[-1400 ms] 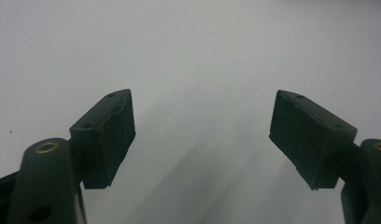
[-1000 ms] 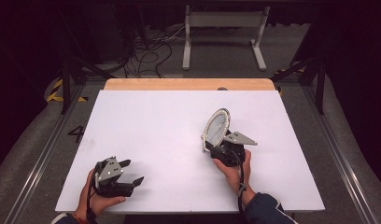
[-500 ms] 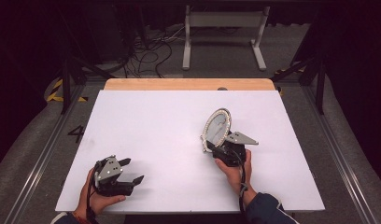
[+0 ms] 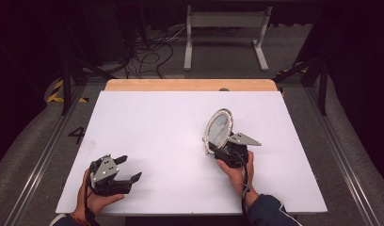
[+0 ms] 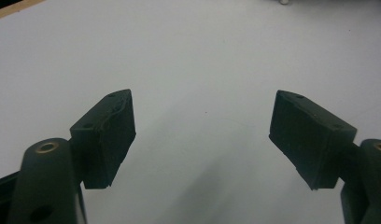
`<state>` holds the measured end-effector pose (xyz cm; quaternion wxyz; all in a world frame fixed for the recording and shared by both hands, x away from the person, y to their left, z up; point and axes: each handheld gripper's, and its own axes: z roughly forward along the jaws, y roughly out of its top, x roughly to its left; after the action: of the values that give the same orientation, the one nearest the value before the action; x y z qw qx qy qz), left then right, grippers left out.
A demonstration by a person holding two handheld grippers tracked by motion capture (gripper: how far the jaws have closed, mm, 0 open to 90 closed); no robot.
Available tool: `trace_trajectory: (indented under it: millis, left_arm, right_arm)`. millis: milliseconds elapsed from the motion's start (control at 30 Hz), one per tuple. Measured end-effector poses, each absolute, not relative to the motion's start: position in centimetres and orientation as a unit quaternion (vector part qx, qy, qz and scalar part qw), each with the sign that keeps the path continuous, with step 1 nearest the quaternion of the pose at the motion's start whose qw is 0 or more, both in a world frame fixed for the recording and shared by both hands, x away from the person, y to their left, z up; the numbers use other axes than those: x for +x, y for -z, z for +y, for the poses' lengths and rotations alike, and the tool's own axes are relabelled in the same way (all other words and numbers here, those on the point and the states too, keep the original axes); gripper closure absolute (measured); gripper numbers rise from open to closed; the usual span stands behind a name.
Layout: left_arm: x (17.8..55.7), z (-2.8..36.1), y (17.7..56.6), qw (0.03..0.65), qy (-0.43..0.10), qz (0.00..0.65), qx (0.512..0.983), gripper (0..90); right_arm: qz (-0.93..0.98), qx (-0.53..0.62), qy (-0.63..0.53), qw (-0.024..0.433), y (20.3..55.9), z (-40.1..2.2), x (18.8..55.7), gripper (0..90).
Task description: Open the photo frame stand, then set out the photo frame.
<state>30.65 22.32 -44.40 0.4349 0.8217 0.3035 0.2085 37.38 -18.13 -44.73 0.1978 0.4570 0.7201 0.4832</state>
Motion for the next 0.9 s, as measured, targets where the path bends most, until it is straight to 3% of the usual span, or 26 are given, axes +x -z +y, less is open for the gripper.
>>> trace_trajectory:
  millis: [900]
  left_arm:
    - [31.0, 22.0, 44.8, 0.414, -0.216, 0.302, 0.831, 22.5]
  right_arm:
    - [0.741, 0.442, -0.484, 0.145, 44.5, -19.4, 37.5, 74.5]
